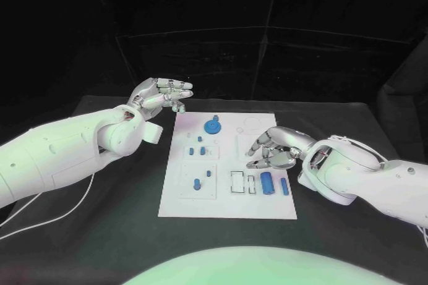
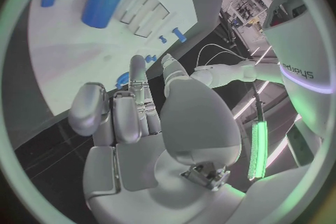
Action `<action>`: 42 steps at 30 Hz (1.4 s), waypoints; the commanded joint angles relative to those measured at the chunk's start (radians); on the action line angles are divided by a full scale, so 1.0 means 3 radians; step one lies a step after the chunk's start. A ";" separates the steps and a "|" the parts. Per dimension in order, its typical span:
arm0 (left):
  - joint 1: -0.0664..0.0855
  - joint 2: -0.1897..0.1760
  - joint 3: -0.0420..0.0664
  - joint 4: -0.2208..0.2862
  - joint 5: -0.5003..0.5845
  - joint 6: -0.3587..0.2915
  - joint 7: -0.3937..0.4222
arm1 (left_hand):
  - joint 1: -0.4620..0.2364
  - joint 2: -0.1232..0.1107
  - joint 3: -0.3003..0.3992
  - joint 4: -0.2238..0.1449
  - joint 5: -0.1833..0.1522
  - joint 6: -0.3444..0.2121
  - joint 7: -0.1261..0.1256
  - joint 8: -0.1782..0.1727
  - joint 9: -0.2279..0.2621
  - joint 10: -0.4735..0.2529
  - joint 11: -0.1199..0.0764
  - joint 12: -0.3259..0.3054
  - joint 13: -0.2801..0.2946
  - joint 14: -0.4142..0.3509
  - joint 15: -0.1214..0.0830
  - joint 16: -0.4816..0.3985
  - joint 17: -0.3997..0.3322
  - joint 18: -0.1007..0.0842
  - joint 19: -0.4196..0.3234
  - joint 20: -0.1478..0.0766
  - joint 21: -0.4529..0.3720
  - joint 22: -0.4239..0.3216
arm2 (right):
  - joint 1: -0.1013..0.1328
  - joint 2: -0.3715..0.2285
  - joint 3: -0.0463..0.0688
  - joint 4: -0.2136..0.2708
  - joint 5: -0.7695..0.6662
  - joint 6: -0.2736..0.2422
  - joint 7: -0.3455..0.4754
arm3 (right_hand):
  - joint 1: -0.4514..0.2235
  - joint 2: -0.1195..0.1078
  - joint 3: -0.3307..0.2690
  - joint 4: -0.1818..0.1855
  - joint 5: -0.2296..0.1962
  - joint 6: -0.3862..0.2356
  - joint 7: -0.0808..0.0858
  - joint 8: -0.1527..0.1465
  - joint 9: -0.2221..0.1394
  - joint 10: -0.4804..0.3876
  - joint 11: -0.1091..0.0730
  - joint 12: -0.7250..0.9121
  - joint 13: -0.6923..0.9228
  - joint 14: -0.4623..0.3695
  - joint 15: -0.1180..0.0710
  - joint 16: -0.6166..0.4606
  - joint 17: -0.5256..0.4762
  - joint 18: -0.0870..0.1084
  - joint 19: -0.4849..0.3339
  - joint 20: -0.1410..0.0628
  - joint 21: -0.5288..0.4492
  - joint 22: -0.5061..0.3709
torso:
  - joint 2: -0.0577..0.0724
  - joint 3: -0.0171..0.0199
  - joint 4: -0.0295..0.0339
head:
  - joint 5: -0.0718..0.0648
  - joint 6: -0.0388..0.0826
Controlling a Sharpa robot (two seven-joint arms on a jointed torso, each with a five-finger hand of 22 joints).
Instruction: Assemble the parts on the task board
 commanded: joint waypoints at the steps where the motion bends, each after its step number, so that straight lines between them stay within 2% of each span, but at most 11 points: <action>1: 0.0005 -0.0010 -0.0002 0.0012 0.0012 0.0038 0.0019 | 0.0007 0.0015 -0.0013 -0.0007 0.0006 0.0002 0.0015 0.0019 -0.0003 -0.0022 -0.0004 0.0023 -0.0003 -0.0025 0.0000 -0.0020 -0.0003 0.0022 -0.0025 0.0004 -0.0018 -0.0003 | 0.0006 -0.0102 -0.0002 0.0071 0.0257 0.0013 -0.0581 | -0.0001 0.0054 -0.0082 0.0073 0.0019 -0.0003 -0.0029 0.0139 0.0042 0.0041 -0.0035 0.0542 0.0611 0.0130 -0.0033 0.0030 0.0036 -0.0027 0.0003 -0.0015 0.0020 0.0025 | -0.0007 -0.0006 -0.0046 | -0.0047 0.0007; 2: 0.0005 -0.0011 -0.0002 0.0011 0.0012 0.0038 0.0020 | 0.0005 0.0015 -0.0013 -0.0006 0.0006 0.0003 0.0015 0.0019 -0.0003 -0.0022 -0.0004 0.0023 -0.0003 -0.0025 0.0000 -0.0020 -0.0004 0.0022 -0.0025 0.0004 -0.0018 -0.0003 | 0.0006 -0.0134 -0.0003 0.0086 0.0239 0.0025 -0.0635 | 0.0016 0.0067 -0.0136 0.0112 0.0026 -0.0045 -0.0025 0.0215 0.0063 0.0010 -0.0048 0.0737 0.0838 0.0132 -0.0041 0.0041 0.0050 -0.0031 0.0005 -0.0016 0.0026 0.0034 | -0.0009 -0.0006 -0.0049 | -0.0050 0.0008; 7: 0.0005 -0.0013 -0.0008 0.0010 0.0012 0.0041 0.0025 | 0.0003 0.0015 -0.0014 -0.0005 0.0006 0.0003 0.0015 0.0020 -0.0003 -0.0023 -0.0004 0.0024 -0.0003 -0.0025 0.0001 -0.0020 -0.0004 0.0022 -0.0025 0.0004 -0.0019 -0.0004 | 0.0000 -0.0269 -0.0005 0.0168 0.0126 0.0113 -0.0911 | -0.0065 0.0060 -0.0323 0.0325 0.0068 -0.0167 -0.0039 0.0392 0.0104 0.0099 -0.0022 0.1290 0.1526 0.0150 -0.0025 0.0110 0.0174 -0.0035 0.0023 -0.0021 0.0057 0.0098 | -0.0014 -0.0009 -0.0056 | -0.0073 0.0008; 12: 0.0004 -0.0006 -0.0014 0.0006 0.0012 0.0045 0.0029 | 0.0003 0.0015 -0.0014 -0.0005 0.0006 0.0003 0.0015 0.0020 -0.0003 -0.0023 -0.0004 0.0024 -0.0003 -0.0025 0.0001 -0.0020 -0.0004 0.0022 -0.0025 0.0004 -0.0019 -0.0004 | -0.0039 -0.0295 -0.0007 0.0222 0.0033 0.0230 -0.1113 | -0.0128 0.0072 -0.0430 0.0371 0.0077 -0.0268 -0.0023 0.0512 0.0135 0.0162 -0.0016 0.1578 0.1901 0.0162 -0.0021 0.0164 0.0275 -0.0043 0.0032 -0.0006 0.0076 0.0138 | -0.0009 -0.0007 -0.0054 | -0.0087 0.0012; 21: 0.0003 -0.0009 -0.0021 0.0005 0.0012 0.0048 0.0030 | 0.0003 0.0015 -0.0014 -0.0005 0.0006 0.0003 0.0015 0.0020 -0.0003 -0.0023 -0.0004 0.0024 -0.0003 -0.0025 0.0001 -0.0020 -0.0004 0.0022 -0.0025 0.0004 -0.0019 -0.0004 | -0.0106 -0.0204 -0.0009 0.0213 -0.0080 0.0416 -0.1237 | -0.0255 0.0064 -0.0494 0.0378 -0.0009 -0.0338 -0.0024 0.0624 0.0169 0.0172 -0.0006 0.1684 0.2064 0.0166 -0.0016 0.0195 0.0332 -0.0048 0.0039 0.0000 0.0093 0.0173 | -0.0007 -0.0012 -0.0050 | -0.0090 0.0009; 28: 0.0002 -0.0015 -0.0024 0.0005 0.0012 0.0045 0.0023 | 0.0003 0.0015 -0.0014 -0.0005 0.0006 0.0003 0.0015 0.0020 -0.0003 -0.0023 -0.0004 0.0024 -0.0003 -0.0025 0.0001 -0.0020 -0.0004 0.0022 -0.0025 0.0004 -0.0019 -0.0004 | -0.0171 -0.0105 -0.0009 0.0173 -0.0159 0.0435 -0.1287 | -0.0272 0.0057 -0.0497 0.0377 -0.0004 -0.0336 -0.0031 0.0675 0.0190 0.0192 -0.0010 0.1738 0.2140 0.0177 -0.0018 0.0227 0.0399 -0.0052 0.0046 0.0000 0.0105 0.0199 | -0.0003 -0.0011 -0.0049 | -0.0094 -0.0003; 32: 0.0002 -0.0020 -0.0029 0.0003 0.0012 0.0044 0.0019 | 0.0003 0.0015 -0.0014 -0.0005 0.0006 0.0003 0.0015 0.0020 -0.0003 -0.0023 -0.0004 0.0024 -0.0003 -0.0025 0.0001 -0.0020 -0.0004 0.0022 -0.0025 0.0004 -0.0019 -0.0004 | -0.0186 -0.0065 -0.0009 0.0152 -0.0182 0.0469 -0.1310 | -0.0287 0.0060 -0.0499 0.0377 0.0003 -0.0324 -0.0039 0.0714 0.0208 0.0198 -0.0016 0.1757 0.2171 0.0182 -0.0021 0.0244 0.0435 -0.0054 0.0050 -0.0001 0.0112 0.0214 | -0.0009 -0.0011 -0.0052 | -0.0089 -0.0007; 34: 0.0002 -0.0023 -0.0032 0.0002 0.0012 0.0043 0.0018 | -0.0004 0.0016 -0.0018 -0.0002 0.0010 0.0002 0.0013 0.0022 -0.0003 -0.0023 -0.0005 0.0028 -0.0004 -0.0026 0.0001 -0.0020 -0.0007 0.0022 -0.0026 0.0005 -0.0021 -0.0005 | -0.0194 -0.0039 -0.0009 0.0138 -0.0189 0.0502 -0.1319 | -0.0290 0.0064 -0.0498 0.0376 0.0004 -0.0319 -0.0042 0.0729 0.0215 0.0201 -0.0018 0.1766 0.2185 0.0184 -0.0022 0.0249 0.0447 -0.0056 0.0053 -0.0002 0.0117 0.0225 | -0.0009 -0.0015 -0.0051 | -0.0093 -0.0011; 42: 0.0002 -0.0023 -0.0038 0.0002 0.0012 0.0049 0.0015 | -0.0004 0.0016 -0.0018 -0.0002 0.0010 0.0002 0.0013 0.0022 -0.0003 -0.0023 -0.0005 0.0028 -0.0004 -0.0026 0.0001 -0.0020 -0.0007 0.0022 -0.0026 0.0005 -0.0021 -0.0005 | -0.0229 0.0043 -0.0010 0.0106 -0.0245 0.0586 -0.1342 | -0.0270 0.0081 -0.0492 0.0370 0.0012 -0.0304 -0.0053 0.0777 0.0241 0.0202 -0.0027 0.1776 0.2209 0.0188 -0.0029 0.0265 0.0480 -0.0057 0.0055 -0.0007 0.0124 0.0238 | -0.0010 -0.0014 -0.0048 | -0.0091 -0.0012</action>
